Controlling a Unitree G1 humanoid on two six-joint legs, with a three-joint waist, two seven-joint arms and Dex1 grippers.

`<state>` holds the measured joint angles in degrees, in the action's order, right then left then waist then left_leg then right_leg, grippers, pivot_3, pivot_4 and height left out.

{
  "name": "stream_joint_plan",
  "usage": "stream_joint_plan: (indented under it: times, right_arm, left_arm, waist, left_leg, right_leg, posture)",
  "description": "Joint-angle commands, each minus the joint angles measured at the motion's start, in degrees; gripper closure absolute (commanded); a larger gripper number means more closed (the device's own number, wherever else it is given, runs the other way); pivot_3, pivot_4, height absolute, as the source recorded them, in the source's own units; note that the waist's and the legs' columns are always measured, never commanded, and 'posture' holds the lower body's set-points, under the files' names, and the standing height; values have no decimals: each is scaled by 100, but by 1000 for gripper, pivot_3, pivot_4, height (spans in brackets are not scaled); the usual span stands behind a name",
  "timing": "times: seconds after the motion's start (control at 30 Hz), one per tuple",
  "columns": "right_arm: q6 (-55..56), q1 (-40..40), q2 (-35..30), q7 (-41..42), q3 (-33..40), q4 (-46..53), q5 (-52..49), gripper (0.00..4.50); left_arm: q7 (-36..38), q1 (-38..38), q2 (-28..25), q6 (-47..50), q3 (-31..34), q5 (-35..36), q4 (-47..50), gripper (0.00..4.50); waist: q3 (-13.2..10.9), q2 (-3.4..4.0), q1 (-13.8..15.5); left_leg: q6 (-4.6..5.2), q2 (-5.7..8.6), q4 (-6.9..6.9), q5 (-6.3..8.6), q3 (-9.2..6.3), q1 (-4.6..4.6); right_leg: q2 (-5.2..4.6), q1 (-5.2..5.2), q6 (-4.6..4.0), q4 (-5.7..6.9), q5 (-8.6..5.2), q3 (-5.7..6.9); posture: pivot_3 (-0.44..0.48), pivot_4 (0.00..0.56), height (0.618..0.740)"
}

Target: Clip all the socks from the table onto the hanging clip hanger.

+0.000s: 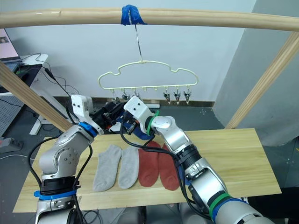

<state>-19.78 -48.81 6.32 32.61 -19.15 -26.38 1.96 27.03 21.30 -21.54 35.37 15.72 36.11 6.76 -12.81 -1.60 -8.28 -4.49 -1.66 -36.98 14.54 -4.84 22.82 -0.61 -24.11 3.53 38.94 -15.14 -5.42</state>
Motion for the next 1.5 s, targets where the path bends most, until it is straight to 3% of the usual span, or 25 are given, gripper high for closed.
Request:
stream_joint_plan:
  times: [0.03, 0.17, 0.27, 0.43, 0.6, 0.73, 0.97, 1.3, 1.47, 1.5]
  right_arm:
    - [163, -142, 120, 10, 77, 121, -93, 4500]
    - [208, -186, 177, 14, 117, 28, -125, 4500]
    - [235, -183, 194, 47, 129, 18, -155, 3692]
    - [152, -69, 52, 172, -32, 187, -82, 1964]
    - [133, 304, -456, 553, -224, 866, -33, 1964]
    - [-13, 776, -1262, 1064, -175, 2069, -184, 1964]
    - [-514, 1363, -2538, 1763, 553, 4111, -1037, 1964]
    - [-1807, 1450, -3255, 1671, 1687, 5549, -2611, 1964]
    - [-2032, 1550, -3395, 1414, 1814, 5766, -2827, 1934]
    - [-2059, 1561, -3418, 1369, 1826, 5792, -2861, 1934]
  left_arm:
    - [63, -67, -166, 73, 149, 202, 416, 821]
    - [13, -164, -258, 109, 193, 263, 542, 821]
    - [-22, -208, -312, 91, 196, 244, 600, 782]
    - [-49, -264, -359, -83, 168, 96, 647, 782]
    - [-137, -452, -246, -576, -14, -256, 838, 782]
    - [-247, -683, -124, -1352, -386, -975, 999, 782]
    - [-388, -832, 152, -2266, -740, -1700, 835, 782]
    - [-687, -578, 674, -2904, -906, -2067, 396, 782]
    - [-790, -517, 779, -3108, -984, -2278, 238, 1896]
    - [-812, -494, 800, -3121, -991, -2291, 209, 1896]
  waist:
    - [1, -1, 3]
    - [1, -1, 9]
    - [2, -3, 12]
    - [2, -4, 13]
    - [3, -4, 16]
    - [3, -5, 44]
    - [2, -4, 19]
    - [2, -5, -4]
    - [3, -5, -13]
    - [2, -5, -16]
  left_leg:
    - [0, 0, 0, 0, 0, 0]
    - [-1, 0, -1, 0, 1, -1]
    - [-1, 0, -1, 0, 1, -1]
    - [-1, 0, -1, -1, 1, -1]
    - [-1, 1, -1, -1, 1, 0]
    - [-1, 4, -1, 0, 2, 5]
    - [0, 5, -3, 0, 5, 2]
    - [2, 4, -8, -1, 11, 0]
    - [3, 4, -8, -1, 11, 0]
    - [3, 4, -8, -1, 12, 0]
  right_leg:
    - [0, 0, 0, 0, 0, 0]
    - [0, 0, 0, 1, 0, -1]
    - [0, 0, 0, 1, 0, 0]
    - [0, 0, 0, 1, 0, 0]
    - [-1, 0, 0, 0, 0, -1]
    - [-5, 1, 0, -6, 0, -1]
    - [-2, 1, 0, -4, 0, -6]
    - [2, 6, 1, -4, 0, -14]
    - [3, 6, 1, -5, 0, -14]
    - [3, 6, 1, -5, 0, -15]
  posture:
    - [-120, 176, 730]
    - [-113, 172, 730]
    - [-111, 169, 730]
    - [-114, 168, 730]
    - [-128, 169, 730]
    - [-135, 176, 730]
    - [-166, 194, 730]
    - [-214, 200, 730]
    - [-226, 199, 730]
    - [-226, 199, 730]
